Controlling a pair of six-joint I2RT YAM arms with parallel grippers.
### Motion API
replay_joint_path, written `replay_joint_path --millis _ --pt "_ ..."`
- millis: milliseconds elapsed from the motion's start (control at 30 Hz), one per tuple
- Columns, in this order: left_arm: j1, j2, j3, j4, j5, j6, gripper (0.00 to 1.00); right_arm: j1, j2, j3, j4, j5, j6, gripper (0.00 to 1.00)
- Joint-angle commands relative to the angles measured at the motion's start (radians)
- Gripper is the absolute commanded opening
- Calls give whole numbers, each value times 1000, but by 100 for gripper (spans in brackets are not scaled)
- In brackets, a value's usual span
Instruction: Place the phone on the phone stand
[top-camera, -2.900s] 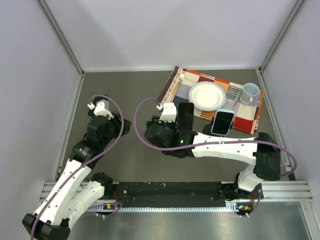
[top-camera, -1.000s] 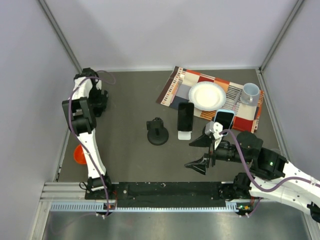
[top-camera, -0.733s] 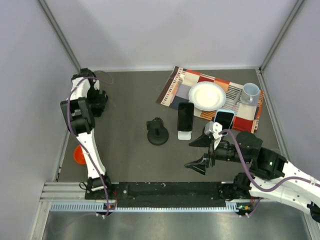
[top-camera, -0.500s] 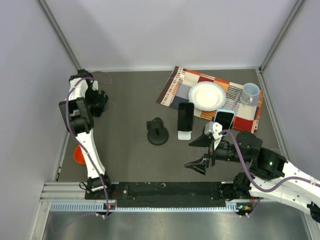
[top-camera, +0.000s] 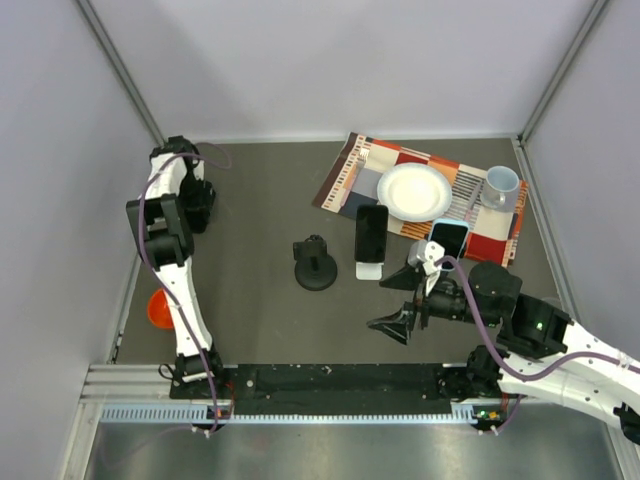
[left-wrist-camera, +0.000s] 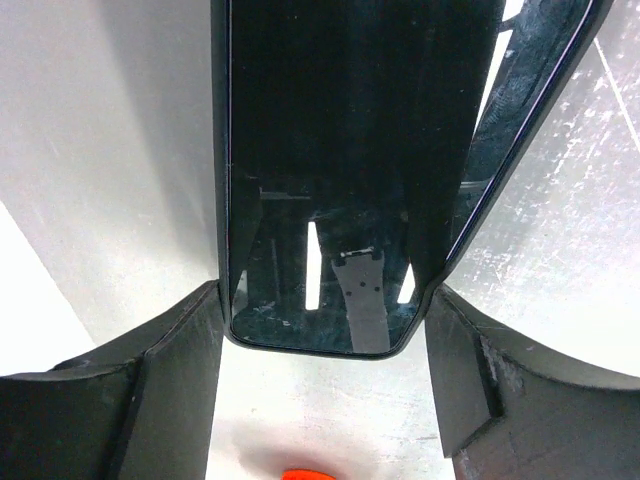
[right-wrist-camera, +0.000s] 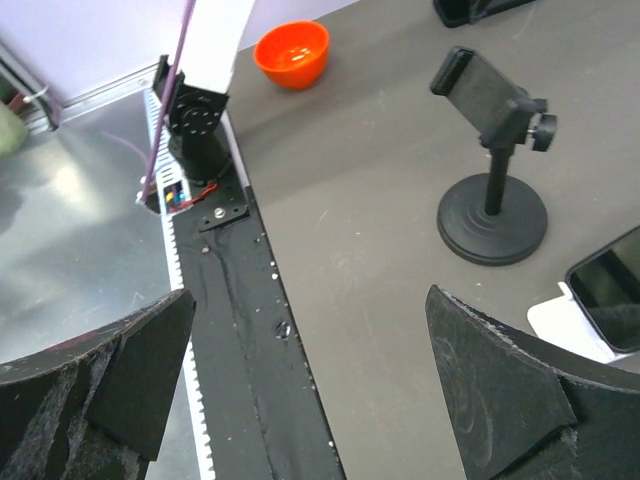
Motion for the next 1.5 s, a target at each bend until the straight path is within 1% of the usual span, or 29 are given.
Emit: replay_joint_path --millis 0,67,133,167,233,267,300,333,367,433,567,633,700,800,833,900,933,967,1000,1033,1067,1100,1133,1200,1233,1300,1467 --pt "-57 -18 -20 -44 -101 -94 0 -3 8 19 19 115 46 98" --pt "-63 -45 -42 -60 -129 -147 0 -3 15 22 9 170 65 98" --pt "-64 -117 -85 -49 -135 -204 0 -5 28 34 -1 217 88 98" --pt "-67 -191 -160 -6 -123 -238 0 -5 41 39 -12 228 96 98" --pt "-73 -281 -249 54 -92 -264 0 -5 54 45 -17 280 120 98" --pt "-77 -362 -332 109 -75 -285 0 -3 69 51 -18 296 129 98" --pt "-78 -398 -364 124 -48 -295 0 -5 75 54 -20 306 143 98" --pt "-78 -433 -387 135 -49 -310 0 -5 84 59 -20 319 149 98" --pt "-78 -497 -430 147 -40 -330 0 -5 91 68 -21 322 158 99" --pt "-78 -558 -489 184 5 -338 0 -5 115 80 -21 331 169 99" --pt "-78 -688 -559 210 60 -342 0 -5 175 139 -21 325 186 99" --pt "-81 -708 -599 227 118 -313 0 -3 207 159 -21 320 186 99" --pt "-90 -699 -608 198 126 -316 0 -5 218 182 -20 322 192 99" --pt "-124 -710 -703 229 166 -333 0 -5 220 188 -17 333 189 99" --pt "-132 -720 -751 249 151 -367 0 -5 215 188 -15 337 188 99" --pt "-138 -733 -791 275 144 -391 0 -3 213 183 -17 348 183 99" --pt "-138 -746 -812 285 125 -411 10 -6 213 183 -17 348 180 99" --pt "-138 -753 -817 302 99 -407 44 -5 213 183 -18 343 177 99" --pt "-136 -754 -817 305 54 -399 57 -5 212 185 -18 331 177 99" --pt "-136 -756 -805 304 39 -379 67 -6 210 185 -18 319 174 99" --pt "-136 -753 -794 299 28 -367 88 -5 203 183 -18 311 174 99" --pt "-138 -742 -785 296 29 -350 97 -5 198 180 -18 301 172 99" --pt "-136 -715 -762 286 31 -318 99 -5 193 176 -18 296 171 99" --pt "-136 -673 -745 263 5 -292 99 -5 181 169 -18 293 163 99" --pt "-136 -626 -728 253 0 -267 99 -6 178 165 -17 294 162 99" --pt "-135 -586 -711 235 18 -237 99 -6 166 162 -18 285 154 99" --pt "-130 -452 -604 166 -15 -180 99 -5 131 150 -20 273 137 99"
